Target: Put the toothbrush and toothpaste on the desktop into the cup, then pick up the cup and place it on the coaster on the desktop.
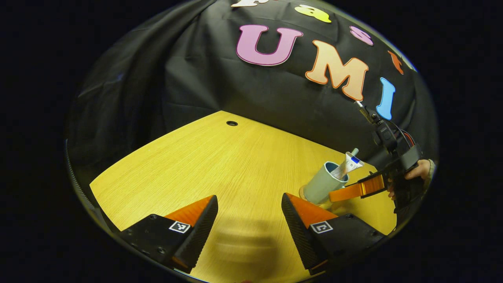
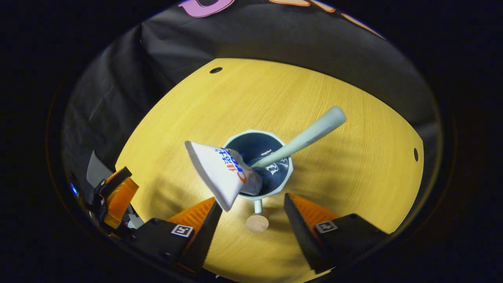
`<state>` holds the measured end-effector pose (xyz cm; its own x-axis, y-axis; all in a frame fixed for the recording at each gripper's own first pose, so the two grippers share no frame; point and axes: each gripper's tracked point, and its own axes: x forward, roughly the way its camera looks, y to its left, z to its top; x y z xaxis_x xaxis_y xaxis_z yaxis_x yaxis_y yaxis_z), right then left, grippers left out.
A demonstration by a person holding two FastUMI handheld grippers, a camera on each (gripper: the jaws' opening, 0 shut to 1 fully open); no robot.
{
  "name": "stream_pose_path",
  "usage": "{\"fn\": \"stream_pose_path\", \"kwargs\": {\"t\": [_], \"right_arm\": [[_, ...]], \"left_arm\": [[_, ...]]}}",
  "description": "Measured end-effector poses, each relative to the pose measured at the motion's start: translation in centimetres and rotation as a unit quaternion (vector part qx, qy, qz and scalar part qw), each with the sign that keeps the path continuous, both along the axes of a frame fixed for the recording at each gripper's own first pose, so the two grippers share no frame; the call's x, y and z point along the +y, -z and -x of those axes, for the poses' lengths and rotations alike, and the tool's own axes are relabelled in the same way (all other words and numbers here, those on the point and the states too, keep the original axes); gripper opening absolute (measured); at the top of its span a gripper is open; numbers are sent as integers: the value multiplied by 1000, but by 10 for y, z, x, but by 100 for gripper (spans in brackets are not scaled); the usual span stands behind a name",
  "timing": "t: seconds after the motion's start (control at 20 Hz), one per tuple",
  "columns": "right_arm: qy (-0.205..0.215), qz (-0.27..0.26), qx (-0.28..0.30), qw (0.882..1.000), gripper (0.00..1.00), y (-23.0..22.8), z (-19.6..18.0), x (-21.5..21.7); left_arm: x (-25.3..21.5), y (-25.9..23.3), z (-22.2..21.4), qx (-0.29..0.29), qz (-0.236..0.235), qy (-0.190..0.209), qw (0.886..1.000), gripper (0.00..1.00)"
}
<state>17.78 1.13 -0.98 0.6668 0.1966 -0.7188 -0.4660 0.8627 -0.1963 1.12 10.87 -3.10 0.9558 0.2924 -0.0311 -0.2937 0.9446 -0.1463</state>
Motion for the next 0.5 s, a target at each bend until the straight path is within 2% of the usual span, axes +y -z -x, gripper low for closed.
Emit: {"fn": "stream_pose_path", "kwargs": {"t": [0.1, 0.3, 0.35, 0.45, 0.5], "right_arm": [[1, -22, -12, 1000, 100, -9, 5, -3], [18, -55, -63, 996, 100, -25, 18, -29], [21, -68, -75, 995, 96, -31, 24, -35], [31, -94, -95, 991, 100, -38, 38, -48], [36, -106, -106, 988, 96, -37, 43, -55]], "left_arm": [[-4, -3, -1, -1, -7, 5, 1000, 94], [-20, -8, -8, 2, -17, 24, 1000, 94], [-24, -6, -10, 5, -18, 32, 999, 94], [-33, -4, -13, 12, -19, 45, 999, 94], [-38, -3, -15, 15, -19, 51, 998, 94]]}}
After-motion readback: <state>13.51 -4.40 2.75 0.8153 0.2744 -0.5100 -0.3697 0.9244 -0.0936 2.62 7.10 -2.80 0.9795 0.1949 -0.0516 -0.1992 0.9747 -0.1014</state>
